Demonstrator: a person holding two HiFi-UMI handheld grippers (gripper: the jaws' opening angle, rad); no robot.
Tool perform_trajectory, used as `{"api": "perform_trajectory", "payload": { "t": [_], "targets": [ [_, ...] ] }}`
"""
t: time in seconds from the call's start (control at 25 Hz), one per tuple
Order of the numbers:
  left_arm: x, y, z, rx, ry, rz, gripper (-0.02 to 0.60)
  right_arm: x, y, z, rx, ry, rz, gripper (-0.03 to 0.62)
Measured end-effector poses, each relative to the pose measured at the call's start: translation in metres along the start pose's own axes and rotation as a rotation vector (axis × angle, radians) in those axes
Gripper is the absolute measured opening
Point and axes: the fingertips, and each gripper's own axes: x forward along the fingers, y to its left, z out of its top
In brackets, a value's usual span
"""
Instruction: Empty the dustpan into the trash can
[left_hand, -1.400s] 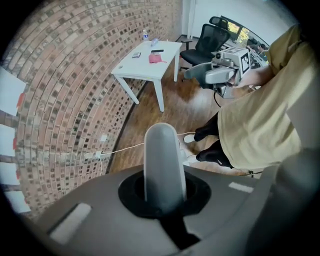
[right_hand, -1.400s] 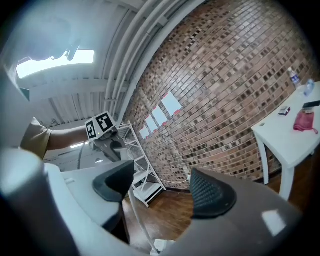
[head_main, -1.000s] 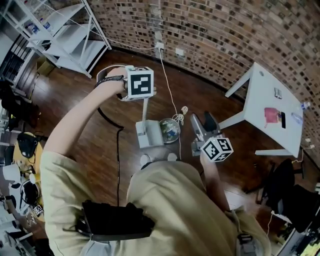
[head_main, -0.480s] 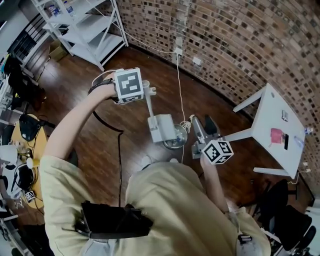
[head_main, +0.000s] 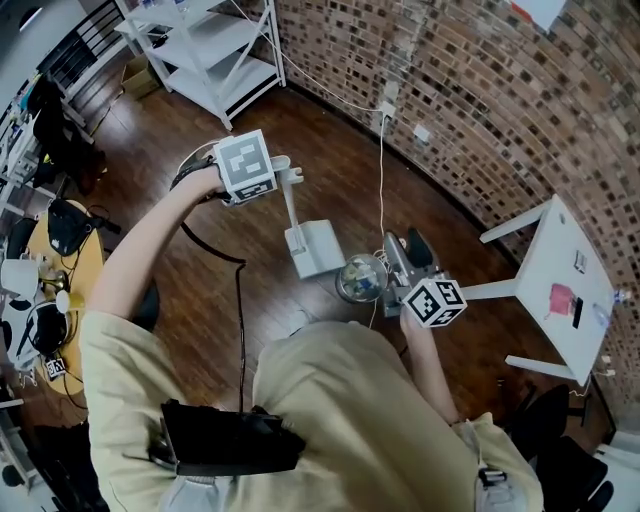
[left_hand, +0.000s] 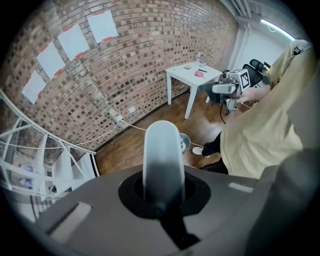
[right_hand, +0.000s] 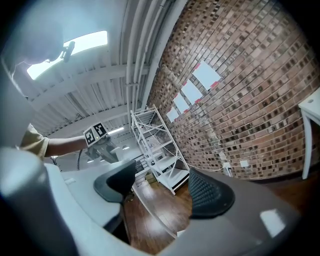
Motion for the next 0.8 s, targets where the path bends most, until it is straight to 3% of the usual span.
{"api": "perform_trajectory", "payload": {
  "t": [0.12,0.32,0.68,0.8],
  "targets": [
    [0.005,0.007,-0.027,-0.063,0.014,0.015,0.000,0.012,0.010,-0.007,-0.002,0.019,0.029,0.321],
    [0.023,0.009,-0.072,-0.246,0.048,0.009,0.000,0.026,0.016,-0.012,-0.004,0.048,0.050,0.321],
    [0.061,0.005,-0.135,-0.586,-0.041,0.011,0.000,0.042,0.024,-0.025,-0.003,0.081,0.075,0.321],
    [0.077,-0.003,-0.143,-0.655,-0.068,0.003,0.000,0.045,0.024,-0.027,-0.002,0.094,0.067,0.321]
  ]
}}
